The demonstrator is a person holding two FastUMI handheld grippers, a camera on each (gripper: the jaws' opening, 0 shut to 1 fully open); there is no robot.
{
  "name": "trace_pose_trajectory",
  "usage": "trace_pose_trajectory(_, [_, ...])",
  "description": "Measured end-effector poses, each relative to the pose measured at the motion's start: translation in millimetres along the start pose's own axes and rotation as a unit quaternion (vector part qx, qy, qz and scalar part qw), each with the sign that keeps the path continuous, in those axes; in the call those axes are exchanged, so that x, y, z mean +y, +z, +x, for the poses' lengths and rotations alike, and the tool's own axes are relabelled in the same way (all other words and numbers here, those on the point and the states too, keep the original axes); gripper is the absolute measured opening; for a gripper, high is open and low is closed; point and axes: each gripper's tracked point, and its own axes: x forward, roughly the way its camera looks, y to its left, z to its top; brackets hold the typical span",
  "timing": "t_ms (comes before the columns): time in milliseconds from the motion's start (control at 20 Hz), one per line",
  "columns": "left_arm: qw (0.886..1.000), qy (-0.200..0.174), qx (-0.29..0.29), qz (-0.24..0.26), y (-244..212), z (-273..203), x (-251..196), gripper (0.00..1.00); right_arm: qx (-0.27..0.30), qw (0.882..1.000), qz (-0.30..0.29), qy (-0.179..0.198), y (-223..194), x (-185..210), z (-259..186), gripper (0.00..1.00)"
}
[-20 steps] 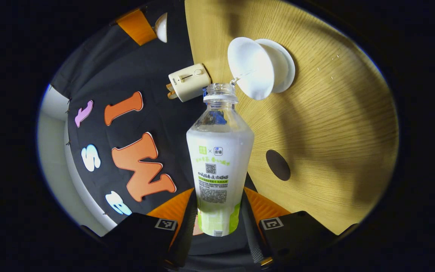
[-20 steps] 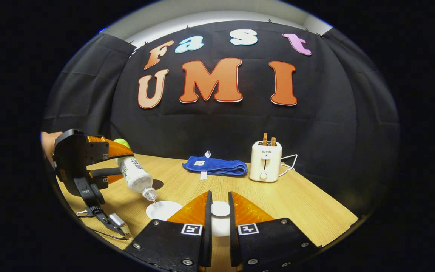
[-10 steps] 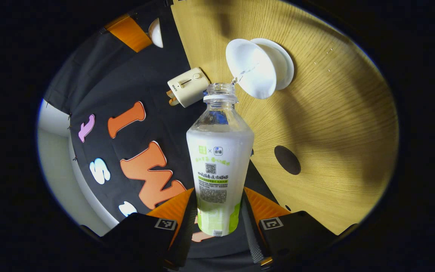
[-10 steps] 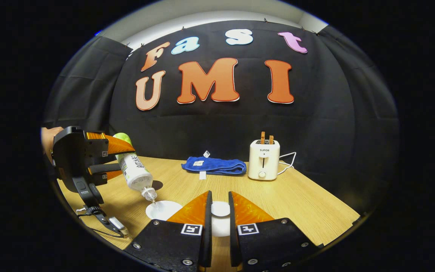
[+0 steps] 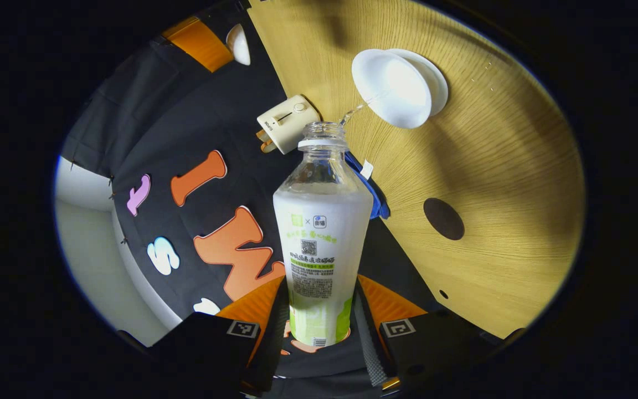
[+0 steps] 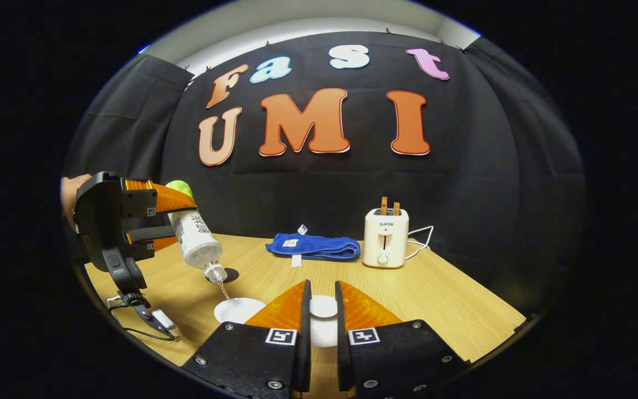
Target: Open the teacup lid with one hand, grasp the water bottle and pour water into the teacup with the other hand; after pouring, place the water bottle on the coaster and then close the teacup lid.
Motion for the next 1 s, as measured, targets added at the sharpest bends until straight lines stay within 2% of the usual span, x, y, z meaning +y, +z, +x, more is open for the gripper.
trace_pose_trajectory(700, [0.999, 0.003, -0.026, 0.031, 32, -3, -15, 0.64, 0.005, 1.000, -0.002, 0.003, -4, 3, -1, 0.19])
trace_pose_trajectory(1000, [0.999, 0.002, -0.023, 0.037, 27, -3, -16, 0.64, -0.004, 1.000, -0.004, 0.007, 2, 6, -2, 0.19])
